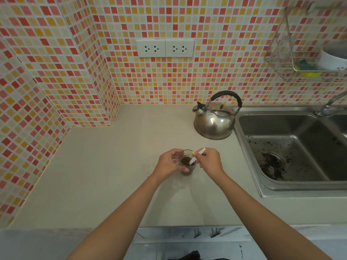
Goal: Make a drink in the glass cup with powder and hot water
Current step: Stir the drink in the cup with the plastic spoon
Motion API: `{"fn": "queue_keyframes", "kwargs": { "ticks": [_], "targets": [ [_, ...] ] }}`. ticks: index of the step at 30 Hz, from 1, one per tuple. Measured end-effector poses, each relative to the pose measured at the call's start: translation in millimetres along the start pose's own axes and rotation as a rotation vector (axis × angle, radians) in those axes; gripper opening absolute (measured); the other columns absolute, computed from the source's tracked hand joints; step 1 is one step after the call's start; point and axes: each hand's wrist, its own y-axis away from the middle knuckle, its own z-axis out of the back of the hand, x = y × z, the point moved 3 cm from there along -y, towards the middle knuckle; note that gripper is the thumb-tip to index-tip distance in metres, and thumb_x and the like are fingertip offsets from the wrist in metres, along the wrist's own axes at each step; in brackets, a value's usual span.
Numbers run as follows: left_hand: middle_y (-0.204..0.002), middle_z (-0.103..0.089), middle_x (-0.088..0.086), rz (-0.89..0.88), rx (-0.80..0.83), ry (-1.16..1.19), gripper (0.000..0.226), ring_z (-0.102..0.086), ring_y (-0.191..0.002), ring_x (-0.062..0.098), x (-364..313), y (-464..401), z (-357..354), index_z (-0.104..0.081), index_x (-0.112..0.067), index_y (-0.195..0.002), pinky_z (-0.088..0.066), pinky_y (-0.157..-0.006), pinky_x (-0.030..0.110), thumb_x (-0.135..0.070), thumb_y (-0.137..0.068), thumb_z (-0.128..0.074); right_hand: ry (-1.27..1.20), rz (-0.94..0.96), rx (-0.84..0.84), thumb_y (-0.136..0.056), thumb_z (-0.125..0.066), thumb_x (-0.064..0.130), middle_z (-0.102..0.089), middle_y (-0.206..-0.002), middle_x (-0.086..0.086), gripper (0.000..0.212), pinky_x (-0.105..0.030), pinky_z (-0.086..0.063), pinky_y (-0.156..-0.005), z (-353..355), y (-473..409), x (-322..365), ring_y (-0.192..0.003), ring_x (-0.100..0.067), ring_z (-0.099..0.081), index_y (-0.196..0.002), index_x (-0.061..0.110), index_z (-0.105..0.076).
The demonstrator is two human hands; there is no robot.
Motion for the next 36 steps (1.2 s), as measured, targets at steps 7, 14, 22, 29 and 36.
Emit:
{"fn": "queue_keyframes", "kwargs": {
  "ticks": [7, 14, 22, 29, 36],
  "targets": [
    [-0.112, -0.068, 0.008, -0.014, -0.007, 0.019, 0.070, -0.063, -0.109, 0.020, 0.3, -0.8, 1.0, -0.062, -0.014, -0.111, -0.049, -0.098, 0.027, 0.003, -0.048, -0.089, -0.147, 0.069, -0.043, -0.083, -0.069, 0.016, -0.060, -0.052, 0.003, 0.012, -0.016, -0.042, -0.043, 13.6, -1.1, 9.9, -0.035, -0.003, -0.047, -0.072, 0.013, -0.069],
    [-0.111, -0.067, 0.004, -0.011, -0.009, -0.007, 0.071, -0.062, -0.109, 0.019, 0.8, -1.5, 1.4, -0.062, -0.014, -0.111, -0.049, -0.099, 0.031, -0.003, -0.047, -0.091, 0.189, 0.241, 0.138, -0.086, -0.065, 0.014, -0.064, -0.072, 0.000, 0.011, -0.021, -0.044, -0.059, 5.0, -1.0, 7.1, -0.062, -0.007, -0.056, -0.082, 0.008, -0.073],
    [-0.110, -0.067, 0.005, -0.010, -0.008, 0.001, 0.072, -0.063, -0.108, 0.019, 0.4, -0.2, 2.5, -0.062, -0.013, -0.114, -0.050, -0.099, 0.030, 0.000, -0.049, -0.090, 0.070, 0.198, 0.133, -0.083, -0.068, 0.012, -0.069, -0.071, -0.007, 0.008, -0.024, -0.046, -0.059, -4.5, -3.0, 7.7, -0.060, -0.010, -0.058, -0.079, 0.008, -0.074],
    [-0.113, -0.067, 0.007, -0.003, -0.007, 0.007, 0.072, -0.062, -0.108, 0.018, -1.5, 0.7, 2.3, -0.062, -0.011, -0.115, -0.049, -0.099, 0.028, 0.001, -0.050, -0.089, 0.041, 0.104, 0.091, -0.084, -0.067, 0.014, -0.064, -0.057, -0.002, 0.012, -0.024, -0.044, -0.051, 1.8, -8.2, -1.4, -0.046, -0.002, -0.056, -0.074, 0.010, -0.072],
    [-0.113, -0.067, 0.009, -0.003, -0.010, 0.004, 0.070, -0.062, -0.106, 0.019, -3.1, 1.3, 2.0, -0.063, -0.011, -0.114, -0.049, -0.096, 0.026, 0.002, -0.050, -0.089, 0.108, 0.169, 0.042, -0.086, -0.064, 0.015, -0.065, -0.067, -0.005, 0.013, -0.023, -0.043, -0.057, 3.1, -6.8, 4.0, -0.060, -0.013, -0.057, -0.077, 0.009, -0.072]
  ]
}}
